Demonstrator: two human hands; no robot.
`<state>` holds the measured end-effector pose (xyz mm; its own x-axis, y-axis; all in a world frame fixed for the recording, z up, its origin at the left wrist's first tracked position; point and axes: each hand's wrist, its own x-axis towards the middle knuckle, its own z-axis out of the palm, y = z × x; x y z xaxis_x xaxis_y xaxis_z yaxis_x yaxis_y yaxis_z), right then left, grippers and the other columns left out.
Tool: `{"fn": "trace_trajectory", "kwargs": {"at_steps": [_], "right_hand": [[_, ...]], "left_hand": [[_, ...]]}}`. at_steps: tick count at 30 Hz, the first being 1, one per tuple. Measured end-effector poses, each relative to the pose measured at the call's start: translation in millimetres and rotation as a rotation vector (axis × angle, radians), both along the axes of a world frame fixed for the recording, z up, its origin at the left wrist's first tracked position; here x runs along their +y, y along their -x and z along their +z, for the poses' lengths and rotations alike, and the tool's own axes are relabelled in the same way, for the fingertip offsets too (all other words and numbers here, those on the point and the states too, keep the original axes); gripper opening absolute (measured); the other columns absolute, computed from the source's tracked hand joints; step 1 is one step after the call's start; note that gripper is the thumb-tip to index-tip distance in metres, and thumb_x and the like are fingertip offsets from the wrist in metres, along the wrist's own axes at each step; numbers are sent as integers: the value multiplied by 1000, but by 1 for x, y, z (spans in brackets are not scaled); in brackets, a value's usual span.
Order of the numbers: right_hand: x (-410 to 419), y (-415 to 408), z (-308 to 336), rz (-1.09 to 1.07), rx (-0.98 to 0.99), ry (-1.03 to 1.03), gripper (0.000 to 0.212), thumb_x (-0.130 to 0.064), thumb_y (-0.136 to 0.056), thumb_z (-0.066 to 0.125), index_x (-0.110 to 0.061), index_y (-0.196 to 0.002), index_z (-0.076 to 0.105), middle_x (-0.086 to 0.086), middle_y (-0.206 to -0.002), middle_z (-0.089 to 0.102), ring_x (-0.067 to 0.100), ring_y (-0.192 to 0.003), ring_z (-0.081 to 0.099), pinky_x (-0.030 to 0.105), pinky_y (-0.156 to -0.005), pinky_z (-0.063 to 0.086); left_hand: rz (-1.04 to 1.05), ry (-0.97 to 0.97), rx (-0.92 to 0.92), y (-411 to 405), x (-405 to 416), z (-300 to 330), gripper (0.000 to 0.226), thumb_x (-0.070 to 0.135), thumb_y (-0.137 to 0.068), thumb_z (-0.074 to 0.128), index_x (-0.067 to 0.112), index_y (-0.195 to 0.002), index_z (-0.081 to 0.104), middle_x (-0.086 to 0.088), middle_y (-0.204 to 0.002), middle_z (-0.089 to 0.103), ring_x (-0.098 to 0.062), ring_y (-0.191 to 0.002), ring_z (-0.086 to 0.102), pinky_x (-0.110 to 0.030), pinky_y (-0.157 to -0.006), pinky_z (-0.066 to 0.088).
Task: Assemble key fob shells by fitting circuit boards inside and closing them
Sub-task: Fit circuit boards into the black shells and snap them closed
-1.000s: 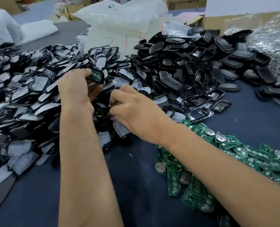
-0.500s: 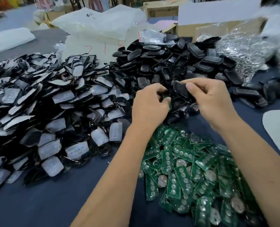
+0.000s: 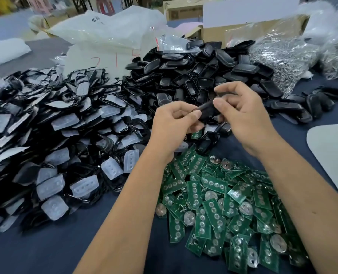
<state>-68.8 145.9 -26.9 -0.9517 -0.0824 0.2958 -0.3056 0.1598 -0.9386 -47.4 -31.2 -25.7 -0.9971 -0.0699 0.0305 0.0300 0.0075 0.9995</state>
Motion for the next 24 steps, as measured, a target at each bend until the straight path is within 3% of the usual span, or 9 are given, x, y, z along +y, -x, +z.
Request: {"fn": "trace_trajectory", "kwargs": {"at_steps": [2,4,8,10,13,17,24], "right_hand": [[-1,-1,1,47,-73,239,18,-5,-104,61,-12,-120,62,-3,-88,75,13,-83,69,32,-78,60],[0,-2,2,50,-75,320,20,1,-101,62,-11,-116,65,1,-89,77,17,-86,73,33,-78,62],[2,-2,2,-18,-45,254,19,2,-96,70,-12,-108,68,3,-78,74,22,-79,72,39,-76,64],[3,-2,2,-12,-54,239,19,1,-93,73,-11,-107,69,6,-78,75,24,-77,71,42,-76,63],[4,-3,5,78,-148,394,21,-4,-87,77,-10,-107,70,8,-85,78,20,-80,75,35,-72,63],[7,-4,6,191,-245,507,31,-7,-76,76,-7,-106,68,9,-89,80,21,-84,77,33,-75,62],[3,-5,5,206,-324,626,18,-5,-74,73,-10,-91,69,2,-79,77,10,-64,70,20,-60,56]], "left_hand": [[1,-193,-82,-3,5,2,7,-2,-96,67,0,-90,70,-16,-84,75,-22,-74,75,-24,-71,60],[-39,-238,-118,-7,11,3,7,-2,-97,66,-2,-90,70,-18,-86,76,-24,-77,76,-24,-71,60],[0,49,11,-10,15,4,2,5,-93,74,6,-94,75,-10,-82,76,-24,-79,74,-35,-76,64],[-7,72,55,-11,14,6,10,3,-91,76,5,-101,76,-14,-85,77,-23,-79,74,-33,-72,63],[-45,-64,31,-12,11,9,13,-2,-90,75,-2,-102,74,-13,-81,75,-21,-76,72,-31,-69,62],[-74,-161,-30,-10,8,10,10,-2,-90,75,3,-99,74,-11,-83,75,-18,-71,69,-28,-68,61],[-115,-269,-76,-8,8,4,15,0,-92,72,0,-107,71,-17,-94,75,-22,-84,73,-32,-77,62]]}}
